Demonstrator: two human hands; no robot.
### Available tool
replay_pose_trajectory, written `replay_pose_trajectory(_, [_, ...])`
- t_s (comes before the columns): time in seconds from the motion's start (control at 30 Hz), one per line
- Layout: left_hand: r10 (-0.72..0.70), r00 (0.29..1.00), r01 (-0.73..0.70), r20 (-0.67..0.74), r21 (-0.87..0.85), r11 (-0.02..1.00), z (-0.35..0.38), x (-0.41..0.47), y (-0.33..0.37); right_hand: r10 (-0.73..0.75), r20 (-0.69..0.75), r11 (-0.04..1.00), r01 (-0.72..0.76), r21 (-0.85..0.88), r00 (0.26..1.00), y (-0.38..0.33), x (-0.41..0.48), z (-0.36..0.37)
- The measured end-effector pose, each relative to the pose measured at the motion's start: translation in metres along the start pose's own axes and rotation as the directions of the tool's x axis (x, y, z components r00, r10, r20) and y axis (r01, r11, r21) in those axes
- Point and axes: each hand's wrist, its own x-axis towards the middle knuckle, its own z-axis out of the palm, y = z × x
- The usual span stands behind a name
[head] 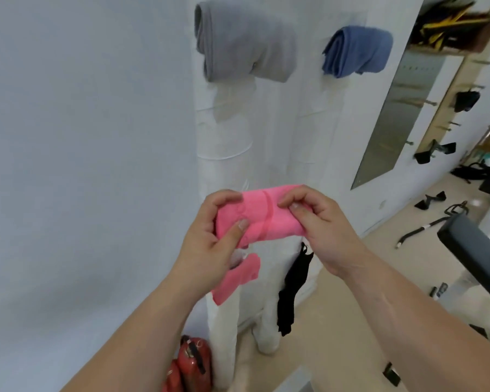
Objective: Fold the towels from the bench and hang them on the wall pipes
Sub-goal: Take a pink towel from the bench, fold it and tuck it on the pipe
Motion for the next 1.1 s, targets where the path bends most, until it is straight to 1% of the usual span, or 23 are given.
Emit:
replay_pose_trajectory(0.07, [0.051, 0.999, -0.051, -0.006, 0.061, 0.997, 0.024, 0.024, 0.004, -0.019, 0.022, 0.999, 0.017, 0.048, 1.0, 0.002, 0.017, -0.029])
replay_pose_trajectory(0.13, [0.065, 0.997, -0.062, -0.029, 0.09, 0.994, 0.057, 0.053, 0.007, -0.04, 0.042, 0.995, 0.036, 0.093, 0.998, 0.007, 0.038, -0.068])
replay_pose_trajectory(0.3, [0.145, 0.984, -0.119, -0.107, 0.215, 0.969, 0.162, 0.135, 0.02, -0.152, 0.093, 0.986, 0.144, 0.084, 0.984, 0.016, 0.113, -0.188])
replay_pose_trajectory(0.4, [0.187, 0.966, -0.132, -0.177, 0.282, 0.95, 0.223, 0.187, 0.041, -0.199, 0.145, 0.978, 0.187, 0.092, 0.969, 0.005, 0.17, -0.258])
replay_pose_trajectory(0.5, [0.245, 0.941, -0.151, -0.234, 0.356, 0.922, 0.262, 0.234, 0.073, -0.257, 0.206, 0.966, 0.245, 0.082, 0.944, -0.015, 0.227, -0.305])
replay_pose_trajectory(0.57, [0.3, 0.914, -0.165, -0.272, 0.427, 0.889, 0.273, 0.261, 0.097, -0.324, 0.235, 0.946, 0.314, 0.079, 0.916, -0.032, 0.261, -0.324])
replay_pose_trajectory(0.67, [0.396, 0.873, -0.196, -0.284, 0.541, 0.818, 0.281, 0.294, 0.139, -0.445, 0.251, 0.895, 0.44, 0.078, 0.86, -0.063, 0.303, -0.337])
replay_pose_trajectory(0.8, [0.519, 0.812, -0.242, -0.267, 0.656, 0.715, 0.289, 0.338, 0.194, -0.565, 0.18, 0.825, 0.549, 0.135, 0.805, -0.109, 0.354, -0.345])
replay_pose_trajectory(0.9, [0.582, 0.773, -0.258, -0.253, 0.712, 0.653, 0.297, 0.366, 0.23, -0.639, 0.151, 0.769, 0.617, 0.169, 0.754, -0.144, 0.388, -0.352])
replay_pose_trajectory(1.03, [0.673, 0.706, -0.288, -0.221, 0.778, 0.558, 0.304, 0.399, 0.269, -0.706, 0.083, 0.704, 0.683, 0.194, 0.704, -0.184, 0.423, -0.362])
replay_pose_trajectory(1.1, [0.7, 0.685, -0.319, -0.2, 0.782, 0.536, 0.305, 0.415, 0.286, -0.72, 0.051, 0.687, 0.701, 0.191, 0.692, -0.2, 0.438, -0.367])
